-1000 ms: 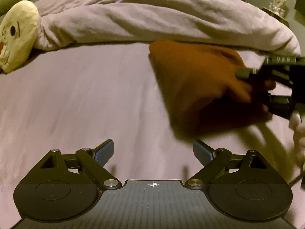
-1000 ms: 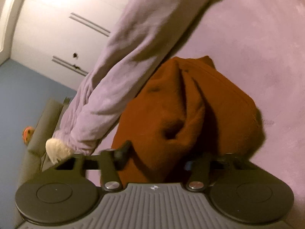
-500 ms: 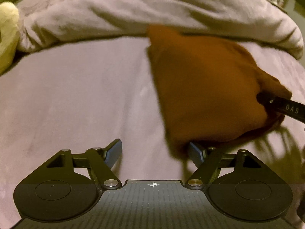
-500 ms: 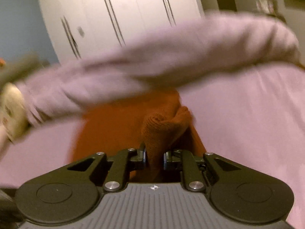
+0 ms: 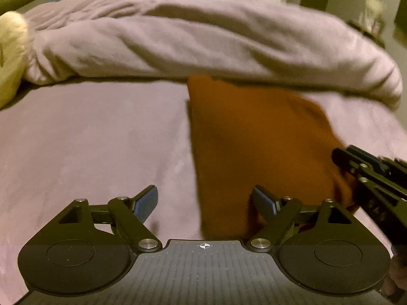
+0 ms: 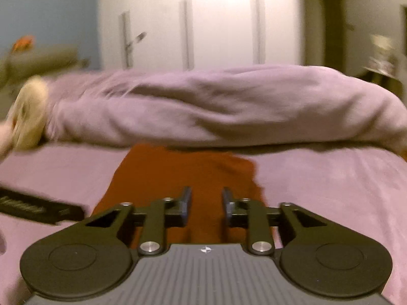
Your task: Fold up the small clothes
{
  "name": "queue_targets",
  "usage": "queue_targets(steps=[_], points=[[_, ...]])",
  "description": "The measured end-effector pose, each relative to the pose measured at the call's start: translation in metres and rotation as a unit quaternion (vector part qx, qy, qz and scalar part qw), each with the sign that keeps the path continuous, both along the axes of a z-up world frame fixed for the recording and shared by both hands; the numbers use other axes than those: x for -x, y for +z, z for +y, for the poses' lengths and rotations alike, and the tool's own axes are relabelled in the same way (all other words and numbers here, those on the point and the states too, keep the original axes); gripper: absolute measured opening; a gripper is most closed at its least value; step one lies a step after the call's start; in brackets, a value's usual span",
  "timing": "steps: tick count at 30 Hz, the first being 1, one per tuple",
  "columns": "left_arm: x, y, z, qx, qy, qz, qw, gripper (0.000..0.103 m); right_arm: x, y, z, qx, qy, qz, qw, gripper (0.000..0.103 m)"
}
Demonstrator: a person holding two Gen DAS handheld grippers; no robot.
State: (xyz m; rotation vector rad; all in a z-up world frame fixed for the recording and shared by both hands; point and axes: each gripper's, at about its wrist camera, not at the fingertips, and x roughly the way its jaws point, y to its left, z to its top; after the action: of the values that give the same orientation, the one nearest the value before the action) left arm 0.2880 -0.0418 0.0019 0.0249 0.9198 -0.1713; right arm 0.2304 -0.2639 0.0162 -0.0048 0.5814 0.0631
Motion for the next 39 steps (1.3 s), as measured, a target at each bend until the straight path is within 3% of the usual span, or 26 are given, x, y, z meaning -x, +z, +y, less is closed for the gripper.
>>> queue_targets(steps=[5, 9, 17, 20, 22, 27, 33, 39], points=[[-0.007, -0.012, -0.002, -0.025, -0.009, 0.006, 0.9996, 0.093, -0.017, -0.032, 0.002, 0.034, 0.007, 0.054, 0.998, 0.009], [-0.011, -0.021, -0.004, -0.039, -0.011, 0.006, 0.9991, 0.098, -0.013, -0.047, 0.0, 0.078, 0.03, 0.056, 0.995, 0.008], [-0.015, -0.024, -0.005, -0.048, -0.011, -0.007, 0.9988, 0.102, -0.005, -0.053, 0.002, 0.109, 0.05, 0.038, 0.992, 0.008], [-0.018, -0.007, 0.005, -0.017, 0.006, -0.021, 0.9996, 0.089, -0.002, -0.04, 0.001, 0.094, 0.054, 0.037, 0.993, 0.008], [-0.028, -0.001, 0.008, -0.009, 0.021, -0.029, 0.9993, 0.088, -0.004, -0.026, -0.003, 0.066, 0.051, 0.028, 0.996, 0.009], [-0.062, -0.01, -0.004, -0.045, 0.02, -0.033, 0.9982, 0.089, -0.034, -0.013, 0.002, 0.072, 0.042, 0.01, 0.996, 0.011], [-0.076, -0.031, -0.013, -0.074, 0.004, -0.031, 0.9967, 0.097, -0.072, -0.05, 0.001, 0.114, 0.018, 0.074, 0.99, 0.015], [-0.077, -0.037, -0.014, -0.076, 0.007, -0.038, 0.9963, 0.1, -0.065, -0.066, -0.004, 0.116, 0.007, 0.05, 0.992, 0.016]])
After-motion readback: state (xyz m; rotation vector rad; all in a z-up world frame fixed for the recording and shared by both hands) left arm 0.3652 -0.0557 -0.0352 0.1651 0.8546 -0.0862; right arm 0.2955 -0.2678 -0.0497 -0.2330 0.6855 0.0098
